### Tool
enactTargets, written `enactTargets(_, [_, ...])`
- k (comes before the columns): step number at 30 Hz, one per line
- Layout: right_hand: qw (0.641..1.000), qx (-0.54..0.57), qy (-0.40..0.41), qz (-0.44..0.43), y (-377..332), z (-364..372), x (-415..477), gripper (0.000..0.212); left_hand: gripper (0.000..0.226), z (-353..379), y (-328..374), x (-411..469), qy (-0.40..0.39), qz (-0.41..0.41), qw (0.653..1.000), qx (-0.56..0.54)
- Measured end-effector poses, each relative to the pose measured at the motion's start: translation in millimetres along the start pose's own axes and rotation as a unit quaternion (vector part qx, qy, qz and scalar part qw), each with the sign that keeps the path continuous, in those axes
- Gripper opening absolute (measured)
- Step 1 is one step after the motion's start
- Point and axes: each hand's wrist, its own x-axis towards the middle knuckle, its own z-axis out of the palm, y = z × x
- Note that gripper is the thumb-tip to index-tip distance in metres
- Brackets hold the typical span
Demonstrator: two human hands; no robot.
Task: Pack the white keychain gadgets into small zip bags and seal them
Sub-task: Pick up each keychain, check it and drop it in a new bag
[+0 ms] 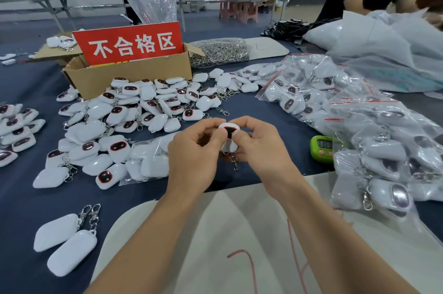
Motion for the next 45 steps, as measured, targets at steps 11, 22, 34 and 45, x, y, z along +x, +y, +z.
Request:
enactTargets(11, [1.000,-0.003,-0.022,0.000,0.4,4.2,-0.4,0.031,0.018,-0.2,-0.8,0.1,0.041,0.032,0.996,0.067])
enactTargets(22, [1.000,0.000,-0.022,0.001,-1.4,3.4,-0.4,0.027,0.013,0.4,-4.4,2.2,0.042,0.042,0.996,0.074])
enactTargets(34, [0.999,0.003,-0.031,-0.012,-4.5,2.6,-4.6,0.029,0.009,-0.6,-2.5,-0.1,0.031,0.049,0.997,0.059])
enactTargets(45, [0.997,0.066,0.030,0.005,-4.7,-0.9,-4.9,0.028,0.023,0.5,1.1,-0.2,0.046,0.007,0.999,0.024])
